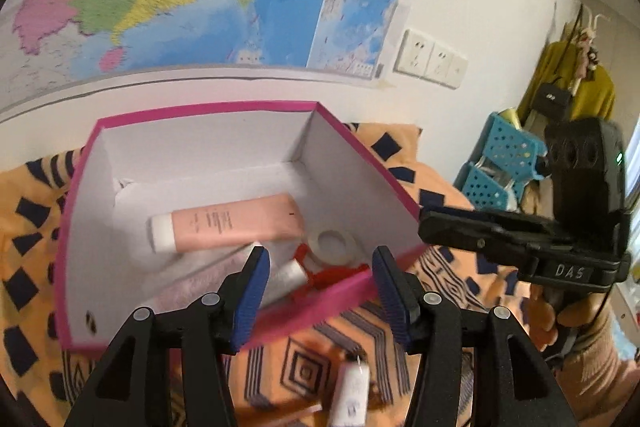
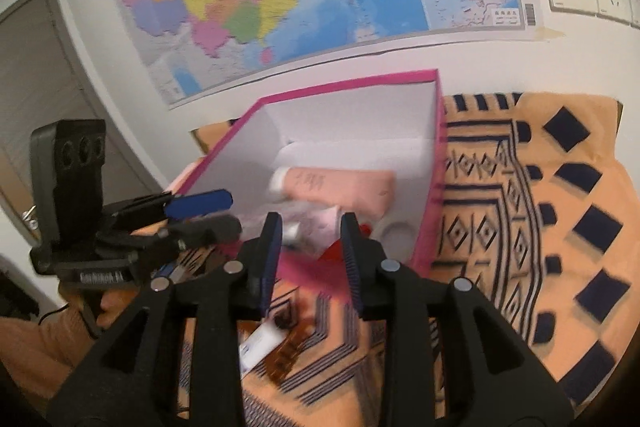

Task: Organize rigid objects
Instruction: 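Move the right tool to the white tube with blue label, then grasp the white tube with blue label with the right tool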

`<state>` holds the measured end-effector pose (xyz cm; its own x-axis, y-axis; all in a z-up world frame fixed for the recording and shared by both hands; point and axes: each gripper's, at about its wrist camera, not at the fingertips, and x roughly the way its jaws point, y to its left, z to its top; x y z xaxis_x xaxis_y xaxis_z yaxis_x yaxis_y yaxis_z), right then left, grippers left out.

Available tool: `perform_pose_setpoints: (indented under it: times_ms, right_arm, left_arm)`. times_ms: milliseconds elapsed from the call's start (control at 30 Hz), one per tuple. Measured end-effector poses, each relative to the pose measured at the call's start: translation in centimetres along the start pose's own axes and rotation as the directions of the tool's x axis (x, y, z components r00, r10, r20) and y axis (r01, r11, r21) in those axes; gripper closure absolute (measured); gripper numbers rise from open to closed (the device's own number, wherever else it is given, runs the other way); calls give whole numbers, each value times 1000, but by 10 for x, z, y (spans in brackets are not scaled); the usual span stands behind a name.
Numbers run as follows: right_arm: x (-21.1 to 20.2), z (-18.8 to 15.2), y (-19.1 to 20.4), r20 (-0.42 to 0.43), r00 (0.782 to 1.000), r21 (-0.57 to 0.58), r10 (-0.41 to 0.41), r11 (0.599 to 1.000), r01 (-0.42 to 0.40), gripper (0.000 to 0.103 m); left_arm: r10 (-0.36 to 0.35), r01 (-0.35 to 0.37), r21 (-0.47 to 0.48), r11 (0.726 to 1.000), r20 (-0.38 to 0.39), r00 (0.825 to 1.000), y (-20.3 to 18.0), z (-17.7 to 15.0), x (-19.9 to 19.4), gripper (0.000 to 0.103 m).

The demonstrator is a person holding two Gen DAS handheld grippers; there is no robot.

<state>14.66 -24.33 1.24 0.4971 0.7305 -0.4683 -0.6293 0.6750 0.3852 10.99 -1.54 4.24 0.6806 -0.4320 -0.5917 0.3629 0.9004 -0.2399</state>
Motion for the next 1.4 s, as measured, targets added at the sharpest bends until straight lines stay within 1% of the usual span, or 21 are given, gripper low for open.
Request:
perform_pose_setpoints:
  times_ms: [67, 133, 167, 267, 367, 467, 667, 800, 900, 967, 1000, 1067, 1133, 1200, 1267, 1400]
  right_arm:
    - [-2, -13, 6, -13, 1000, 3, 24, 1000, -24, 71]
    - [1, -27, 10, -35, 998, 11, 44, 999, -44, 71]
    - [5, -34, 12, -55, 997, 18, 57, 998, -56, 71]
    - [19, -52, 16, -106, 994, 16, 37, 999, -35, 71]
    - [35, -69, 13, -154, 988, 50, 31, 998, -23, 71]
    - [43, -79, 11, -173, 984, 86, 47, 996, -32, 71]
    - [49, -91, 14, -192, 979, 120, 75, 991, -53, 71]
    - [52, -98, 17, -204, 975, 137, 85, 989, -57, 71]
    - [55, -100, 19, -208, 974, 148, 90, 987, -59, 70]
    - [56, -101, 20, -209, 974, 150, 89, 987, -58, 69]
    - [58, -101, 20, -208, 974, 154, 89, 986, -57, 68]
    - [61, -100, 21, -206, 974, 163, 94, 985, -60, 68]
    - [62, -99, 23, -203, 975, 165, 89, 985, -56, 68]
    - [63, -98, 24, -202, 975, 170, 89, 984, -55, 68]
    - [64, -97, 24, -201, 976, 174, 89, 983, -54, 68]
    - [66, -96, 27, -195, 978, 173, 79, 984, -46, 68]
  left_arm:
    - [-5, 5, -3, 1000, 6, 1000, 0, -10, -10, 45]
    - [10, -10, -3, 1000, 3, 1000, 1, -22, -16, 44]
    - [3, -3, -7, 1000, -10, 1000, 1, -29, -17, 44]
    - [3, -4, -17, 1000, -65, 998, 1, -51, -13, 44]
    - [0, -4, -31, 1000, -108, 994, -2, -71, -8, 44]
    - [10, -13, -20, 1000, -145, 989, -7, -89, -6, 44]
    - [-10, 4, -27, 1000, -198, 980, -10, -112, 0, 46]
    - [-13, 9, -19, 1000, -199, 980, -13, -115, 1, 46]
    - [-22, 17, -24, 1000, -214, 976, -13, -115, 7, 52]
    - [-33, 27, -30, 999, -227, 973, -12, -116, 10, 56]
    - [-44, 38, -33, 999, -232, 972, -12, -117, 12, 56]
    - [-44, 38, -31, 999, -244, 969, -13, -119, 17, 61]
    - [-49, 43, -31, 999, -250, 967, -14, -120, 19, 62]
    - [-48, 42, -30, 999, -249, 967, -15, -120, 21, 64]
    - [-51, 44, -33, 998, -246, 968, -14, -120, 22, 69]
    - [-60, 52, -39, 998, -243, 968, -15, -120, 23, 72]
